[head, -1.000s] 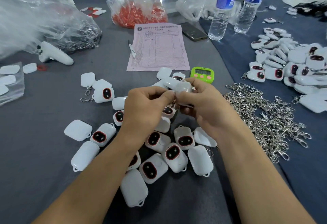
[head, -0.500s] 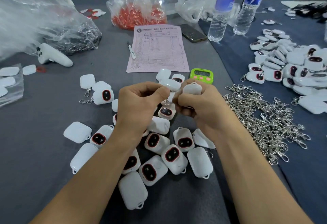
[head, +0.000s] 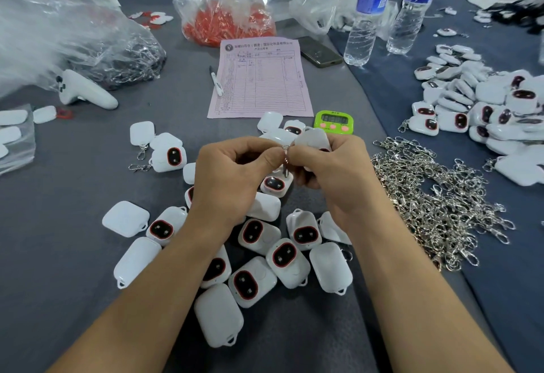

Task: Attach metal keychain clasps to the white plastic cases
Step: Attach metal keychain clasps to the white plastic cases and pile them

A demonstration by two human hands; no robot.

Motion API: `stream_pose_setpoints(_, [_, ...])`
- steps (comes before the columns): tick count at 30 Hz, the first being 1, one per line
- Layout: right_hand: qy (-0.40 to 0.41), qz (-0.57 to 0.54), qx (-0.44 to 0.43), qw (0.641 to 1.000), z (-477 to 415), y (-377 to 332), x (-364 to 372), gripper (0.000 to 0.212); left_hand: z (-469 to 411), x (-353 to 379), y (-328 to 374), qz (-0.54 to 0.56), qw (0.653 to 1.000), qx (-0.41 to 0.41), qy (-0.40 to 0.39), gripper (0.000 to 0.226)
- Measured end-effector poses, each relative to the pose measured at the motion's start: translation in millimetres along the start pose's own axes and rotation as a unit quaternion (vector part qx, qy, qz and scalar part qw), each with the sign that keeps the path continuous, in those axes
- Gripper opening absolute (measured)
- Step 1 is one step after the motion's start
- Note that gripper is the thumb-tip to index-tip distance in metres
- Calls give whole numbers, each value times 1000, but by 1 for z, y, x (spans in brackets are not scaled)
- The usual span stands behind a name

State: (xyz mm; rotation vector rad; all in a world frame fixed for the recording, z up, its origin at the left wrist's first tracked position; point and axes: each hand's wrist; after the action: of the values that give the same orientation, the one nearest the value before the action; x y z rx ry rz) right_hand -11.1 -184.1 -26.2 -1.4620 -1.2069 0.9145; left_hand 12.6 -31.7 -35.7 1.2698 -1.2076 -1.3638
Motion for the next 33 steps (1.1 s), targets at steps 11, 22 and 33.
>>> stream_pose_setpoints(11, [-10, -10, 13, 1000, 2, 1, 1, 8, -2, -6, 0, 19, 999, -6, -36, 18])
stream_pose_setpoints(22, [-67, -5, 46, 997, -1, 10, -3, 5, -5, -12, -2, -34, 998, 1, -57, 17])
stream_pose_setpoints(33, [-95, -26, 57, 994, -1, 12, -5, 5, -7, -15, -4, -47, 995, 22, -83, 22])
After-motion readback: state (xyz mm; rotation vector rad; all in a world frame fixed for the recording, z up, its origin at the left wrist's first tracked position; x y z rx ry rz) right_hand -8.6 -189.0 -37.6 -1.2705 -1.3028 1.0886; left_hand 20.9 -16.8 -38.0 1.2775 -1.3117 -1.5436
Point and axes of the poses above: each hand's wrist, its own z-axis away from the middle knuckle, its own x-axis out of the palm, y = z × x, and after that the axes turned 13 degrees about -x, right-handed
